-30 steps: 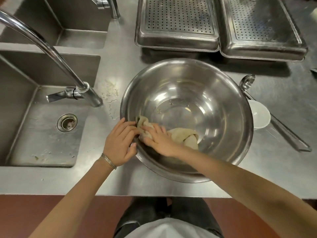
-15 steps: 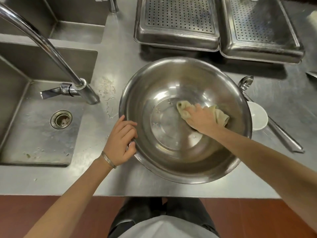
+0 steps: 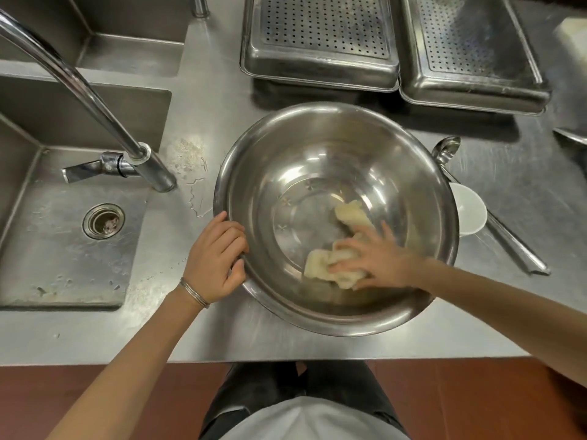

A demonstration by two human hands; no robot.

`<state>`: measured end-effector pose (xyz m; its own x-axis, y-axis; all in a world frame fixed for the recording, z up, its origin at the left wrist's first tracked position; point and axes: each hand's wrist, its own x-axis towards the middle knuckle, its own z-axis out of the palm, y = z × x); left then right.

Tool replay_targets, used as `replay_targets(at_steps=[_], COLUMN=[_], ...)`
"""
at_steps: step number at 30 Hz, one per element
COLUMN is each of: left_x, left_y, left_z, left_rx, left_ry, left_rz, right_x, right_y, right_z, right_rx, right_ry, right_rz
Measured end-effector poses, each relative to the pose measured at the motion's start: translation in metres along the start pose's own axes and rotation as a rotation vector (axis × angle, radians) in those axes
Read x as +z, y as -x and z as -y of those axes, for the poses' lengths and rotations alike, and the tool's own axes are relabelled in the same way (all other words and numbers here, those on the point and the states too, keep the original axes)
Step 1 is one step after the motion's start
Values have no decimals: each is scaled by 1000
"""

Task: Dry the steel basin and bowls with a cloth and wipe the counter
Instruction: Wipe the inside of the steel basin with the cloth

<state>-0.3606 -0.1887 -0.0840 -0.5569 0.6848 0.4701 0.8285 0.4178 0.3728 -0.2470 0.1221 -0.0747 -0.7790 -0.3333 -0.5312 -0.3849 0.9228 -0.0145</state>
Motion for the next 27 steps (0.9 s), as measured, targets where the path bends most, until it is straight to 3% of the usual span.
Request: replay_targets(at_steps=[2,4,6,9,11,19,27], left_x=[0,1,1,1,-2,22,28], left_y=[0,1,2,2,2,9,8], left_z=[-1,-3,-4,-4,-5,-88,-77], left_rx=[3,-4,-3,21,27,177,290], left_ry=[1,-14,-42,-77,-101,-21,-136], left_rz=[-4,-8,-9,-19,-13,157,65], right_x=[2,-4,-10,-29,-44,-33,-4], right_y=[2,-13,-28,-20,4,89,128], right_z=[-14,-7,4,13,18,111,29], right_rx=[299,430,409,338,308,291,758], right_ry=[-74,-102,-138,-590,-717,-270,-246], right_rz=[45,0,-44,-90,-200,-410,-676])
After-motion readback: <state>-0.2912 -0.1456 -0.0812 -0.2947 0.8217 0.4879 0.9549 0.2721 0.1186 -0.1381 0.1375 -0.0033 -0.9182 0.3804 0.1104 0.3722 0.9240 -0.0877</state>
